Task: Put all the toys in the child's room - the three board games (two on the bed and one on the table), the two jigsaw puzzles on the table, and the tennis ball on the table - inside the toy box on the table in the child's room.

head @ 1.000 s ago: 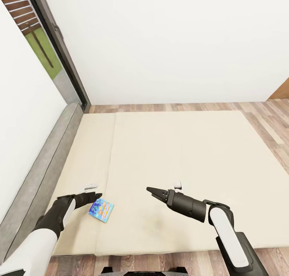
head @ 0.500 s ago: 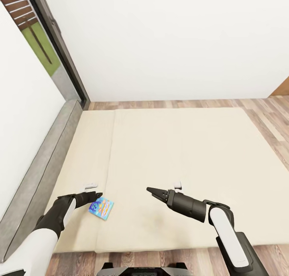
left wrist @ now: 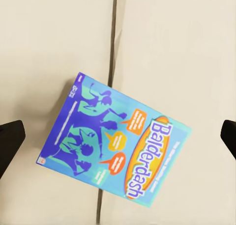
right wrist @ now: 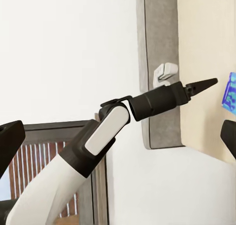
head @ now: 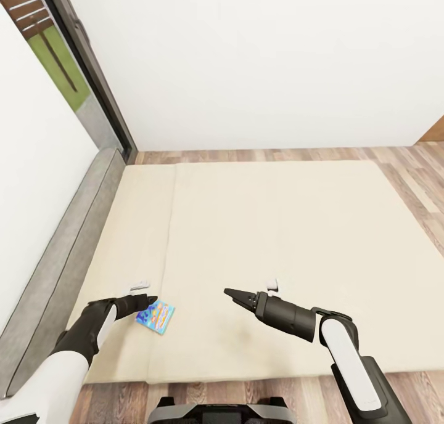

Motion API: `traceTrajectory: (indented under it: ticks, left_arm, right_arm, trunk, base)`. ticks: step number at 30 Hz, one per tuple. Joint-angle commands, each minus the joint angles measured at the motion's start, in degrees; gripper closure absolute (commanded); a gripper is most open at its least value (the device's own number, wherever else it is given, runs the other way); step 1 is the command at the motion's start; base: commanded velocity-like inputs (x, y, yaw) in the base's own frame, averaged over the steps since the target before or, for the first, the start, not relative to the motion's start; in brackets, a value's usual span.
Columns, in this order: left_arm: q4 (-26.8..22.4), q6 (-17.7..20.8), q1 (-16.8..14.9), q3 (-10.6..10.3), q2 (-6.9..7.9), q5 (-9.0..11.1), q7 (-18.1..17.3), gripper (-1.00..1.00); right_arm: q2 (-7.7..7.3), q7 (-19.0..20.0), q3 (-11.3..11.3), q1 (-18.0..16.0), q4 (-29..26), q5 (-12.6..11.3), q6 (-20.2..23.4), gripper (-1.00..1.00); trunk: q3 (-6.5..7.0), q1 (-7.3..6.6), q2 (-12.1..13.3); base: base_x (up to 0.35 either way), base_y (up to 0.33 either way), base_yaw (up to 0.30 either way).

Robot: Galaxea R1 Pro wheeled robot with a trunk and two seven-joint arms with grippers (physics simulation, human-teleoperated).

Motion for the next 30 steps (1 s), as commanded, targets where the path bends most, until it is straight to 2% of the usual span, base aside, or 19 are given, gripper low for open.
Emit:
traceTrajectory:
  ticks: [1, 11, 20, 30]
  left_arm:
    - [-0.1, 0.3, 0.0, 0.3, -0.02, -0.3, -0.4, -1.0]
    - [-0.5, 0.4, -0.1, 0.3, 0.14, -0.3, -0.7, -1.0]
    - [-4.9, 1.3, -0.7, 0.4, 0.17, -0.1, -0.4, -1.0]
    - [-5.5, 1.2, -1.3, 0.4, -0.11, -0.3, 0.0, -1.0]
  right_arm:
    - [-0.03, 0.5, 0.0, 0.0, 0.0, 0.5, 0.1, -1.0]
    - [-0.04, 0.7, -0.3, 0.0, 0.0, 0.5, 0.1, -1.0]
    - [-0.02, 0.6, -0.2, 0.0, 0.0, 0.5, 0.1, -1.0]
    - [-0.07, 0.6, -0.4, 0.0, 0.0, 0.5, 0.1, -1.0]
  trunk:
    - [-0.17, 0.03, -0.1]
    - [-1.12, 0.03, -0.1]
    - [-1.97, 0.03, -0.1]
    - [-2.91, 0.03, -0.1]
  base:
    - [0.0, 0.0, 0.0]
    - [0.0, 0.0, 0.0]
    - [0.0, 0.0, 0.0]
    - [0.0, 0.0, 0.0]
